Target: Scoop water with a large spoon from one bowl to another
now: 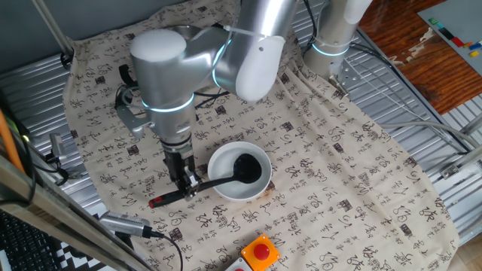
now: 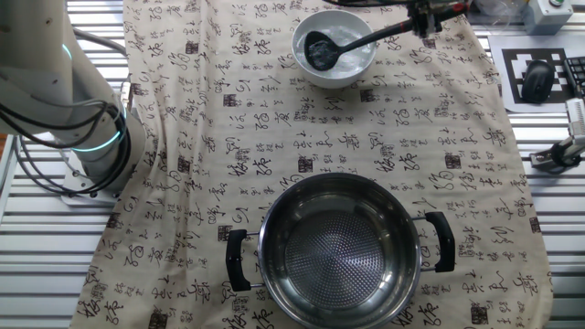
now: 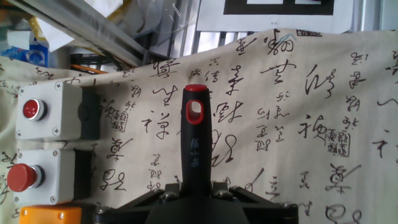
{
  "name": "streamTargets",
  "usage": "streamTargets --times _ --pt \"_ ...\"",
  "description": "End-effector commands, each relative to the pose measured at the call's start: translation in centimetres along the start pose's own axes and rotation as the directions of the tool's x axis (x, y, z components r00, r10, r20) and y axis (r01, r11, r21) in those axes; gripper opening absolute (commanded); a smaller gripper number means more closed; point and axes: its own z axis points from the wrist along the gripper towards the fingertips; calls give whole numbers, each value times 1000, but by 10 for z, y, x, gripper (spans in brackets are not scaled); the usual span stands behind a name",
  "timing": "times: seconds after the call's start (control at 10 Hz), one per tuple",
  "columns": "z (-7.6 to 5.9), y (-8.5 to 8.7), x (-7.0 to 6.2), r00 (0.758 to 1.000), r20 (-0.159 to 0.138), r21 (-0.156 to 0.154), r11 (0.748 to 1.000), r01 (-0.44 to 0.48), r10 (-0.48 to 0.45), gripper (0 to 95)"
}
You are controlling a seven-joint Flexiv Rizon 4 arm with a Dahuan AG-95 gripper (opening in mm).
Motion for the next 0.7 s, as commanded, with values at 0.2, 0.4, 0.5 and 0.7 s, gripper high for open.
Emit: streamTargets --times 0.2,0.4,0.5,0.7 --pt "-1 0 1 999 -42 25 1000 -19 20 0" --pt "-1 0 1 996 -72 19 998 -53 54 0" --pt "-1 0 1 995 -78 14 998 -63 64 0" --pt "-1 0 1 993 -96 12 997 -71 72 0"
